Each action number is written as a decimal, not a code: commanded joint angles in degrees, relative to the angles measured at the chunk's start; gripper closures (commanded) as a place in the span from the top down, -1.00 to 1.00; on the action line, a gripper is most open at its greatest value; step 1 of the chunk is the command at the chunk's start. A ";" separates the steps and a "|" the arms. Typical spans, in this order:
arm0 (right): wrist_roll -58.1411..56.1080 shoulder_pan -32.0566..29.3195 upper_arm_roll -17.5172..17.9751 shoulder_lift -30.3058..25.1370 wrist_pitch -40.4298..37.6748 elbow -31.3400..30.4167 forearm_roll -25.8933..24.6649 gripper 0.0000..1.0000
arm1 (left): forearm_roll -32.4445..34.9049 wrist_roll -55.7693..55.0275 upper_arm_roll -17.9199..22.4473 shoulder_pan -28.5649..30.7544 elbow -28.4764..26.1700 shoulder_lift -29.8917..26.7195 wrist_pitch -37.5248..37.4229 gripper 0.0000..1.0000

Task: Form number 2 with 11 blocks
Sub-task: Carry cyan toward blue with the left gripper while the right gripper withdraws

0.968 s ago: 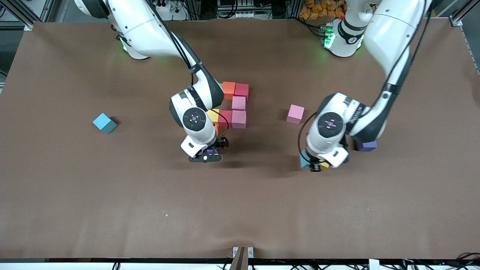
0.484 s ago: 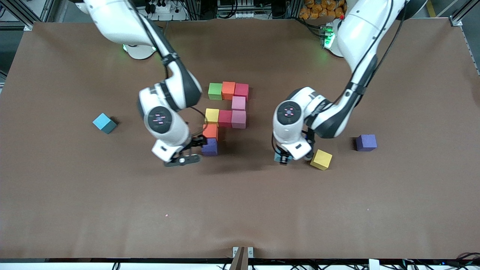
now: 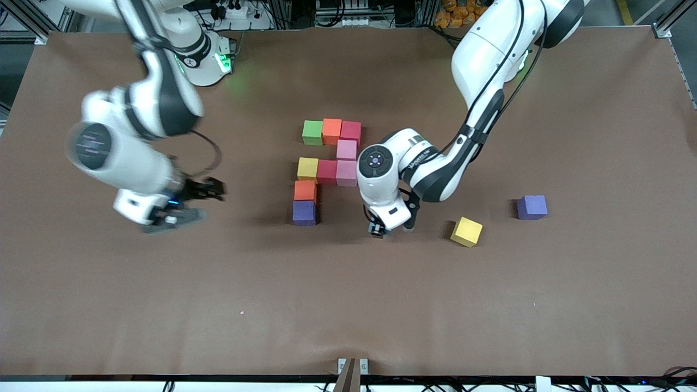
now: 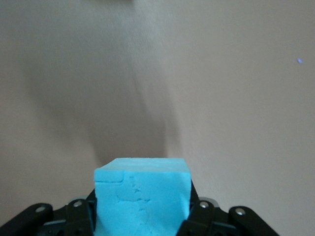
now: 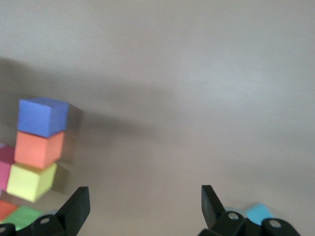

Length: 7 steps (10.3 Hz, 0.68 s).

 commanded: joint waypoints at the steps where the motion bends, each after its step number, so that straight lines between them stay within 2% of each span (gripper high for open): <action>1: -2.90 -6.04 1.02 -9.01 -2.96 -2.92 -1.14 1.00 | -3.47 -0.84 0.91 -2.63 5.82 2.29 -1.95 -0.59; 4: -3.08 -11.76 1.98 -15.18 -11.03 -1.44 -2.80 1.00 | -4.01 -9.34 0.74 -4.39 8.98 4.31 -1.86 -0.59; 7: -3.00 -14.41 1.98 -15.46 -24.46 8.12 -5.26 1.00 | -3.93 -18.14 0.82 -4.75 9.52 5.02 0.94 -0.59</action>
